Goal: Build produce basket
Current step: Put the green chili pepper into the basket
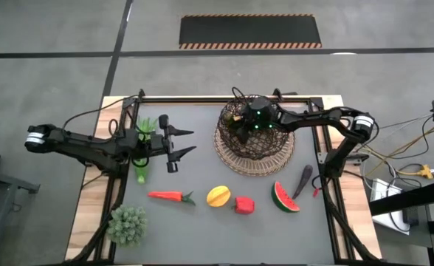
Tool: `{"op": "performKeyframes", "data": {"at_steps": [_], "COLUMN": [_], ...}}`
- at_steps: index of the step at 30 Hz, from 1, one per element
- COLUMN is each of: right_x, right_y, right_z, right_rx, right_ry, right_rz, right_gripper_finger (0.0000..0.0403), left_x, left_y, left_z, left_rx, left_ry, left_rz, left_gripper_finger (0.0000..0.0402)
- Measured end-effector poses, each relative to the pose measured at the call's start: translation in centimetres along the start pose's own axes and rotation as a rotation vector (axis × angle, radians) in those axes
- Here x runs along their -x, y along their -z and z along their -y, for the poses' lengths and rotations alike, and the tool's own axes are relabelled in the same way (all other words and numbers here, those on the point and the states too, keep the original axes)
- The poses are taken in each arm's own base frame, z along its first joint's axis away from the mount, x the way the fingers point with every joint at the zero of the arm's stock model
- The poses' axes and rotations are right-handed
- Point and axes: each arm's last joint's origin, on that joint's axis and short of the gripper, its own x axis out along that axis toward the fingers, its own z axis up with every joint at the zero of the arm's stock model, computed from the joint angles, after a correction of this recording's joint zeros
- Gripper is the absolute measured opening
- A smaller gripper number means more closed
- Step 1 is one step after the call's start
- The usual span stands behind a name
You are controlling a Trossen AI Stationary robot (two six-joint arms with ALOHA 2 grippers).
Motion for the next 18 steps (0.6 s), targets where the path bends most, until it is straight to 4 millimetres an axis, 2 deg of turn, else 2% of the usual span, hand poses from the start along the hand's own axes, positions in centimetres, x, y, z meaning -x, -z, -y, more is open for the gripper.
{"op": "performKeyframes", "data": {"at_steps": [11,18], "right_x": [-0.09,0.10], "right_y": [0.30,0.12], "right_z": [0.05,-0.02], "right_rx": [-0.027,-0.026], "right_ry": [0.003,0.002], "right_rz": [-0.026,-0.019], "right_gripper_finger": [0.0152,0.0190], "left_x": [-0.01,-0.01], "left_y": [0.01,0.01], "left_z": [0.00,0.00], "left_rx": [0.000,0.001], "left_ry": [0.000,-0.001], "left_rz": [0.000,0.000], "left_gripper_finger": [0.0206,0.0206]}}
